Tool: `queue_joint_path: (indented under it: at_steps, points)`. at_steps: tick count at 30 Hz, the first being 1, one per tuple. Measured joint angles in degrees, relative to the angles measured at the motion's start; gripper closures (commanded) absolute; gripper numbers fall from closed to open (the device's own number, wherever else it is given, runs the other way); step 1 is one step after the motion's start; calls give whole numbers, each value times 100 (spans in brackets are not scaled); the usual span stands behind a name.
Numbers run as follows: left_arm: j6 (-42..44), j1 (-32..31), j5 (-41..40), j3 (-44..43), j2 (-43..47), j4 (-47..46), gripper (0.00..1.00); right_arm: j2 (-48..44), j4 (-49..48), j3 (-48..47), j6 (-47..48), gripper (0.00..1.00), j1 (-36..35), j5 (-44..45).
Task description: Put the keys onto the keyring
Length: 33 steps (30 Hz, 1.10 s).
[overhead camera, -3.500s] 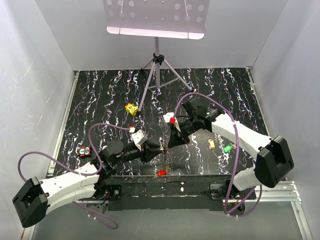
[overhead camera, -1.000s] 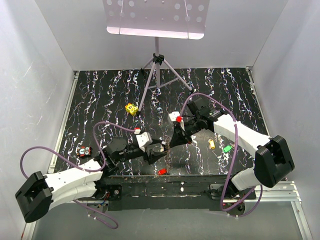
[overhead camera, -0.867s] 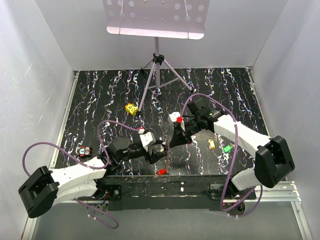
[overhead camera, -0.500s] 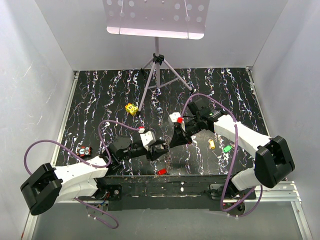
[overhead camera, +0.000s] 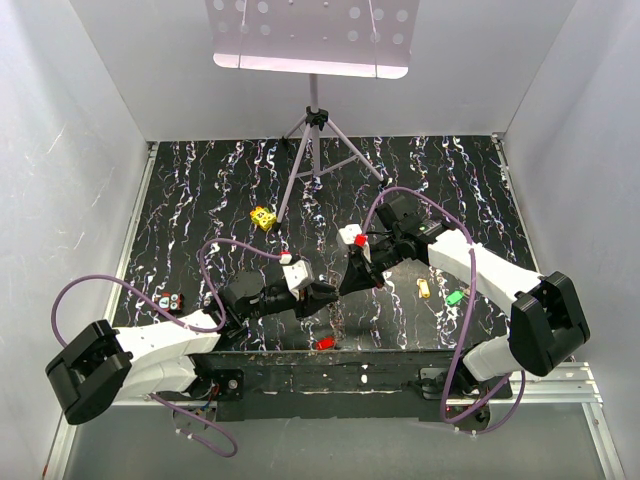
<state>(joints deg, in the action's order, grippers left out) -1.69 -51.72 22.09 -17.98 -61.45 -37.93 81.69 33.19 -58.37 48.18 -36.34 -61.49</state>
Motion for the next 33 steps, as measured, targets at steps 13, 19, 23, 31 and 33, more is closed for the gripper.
queue_joint_path:
  at_steps: [13, 19, 23, 31, 33]
  points:
    - [-48, 0, 0, -9, -9, -22, 88, 0, 0, 0, 0, 99, 0, -2]
    - [-76, 2, 0, -50, -39, 24, 100, 0, 0, 0, 0, 99, 4, 2]
    - [-70, 0, 4, -68, -66, 22, 100, 0, 0, 0, -2, 99, 28, 2]
    - [2, 0, -4, -61, 37, 98, 100, -22, 11, -2, -190, 68, 114, 4]
    - [61, 0, -22, -48, 151, 153, 100, -76, 22, -2, -197, 62, 234, -15]
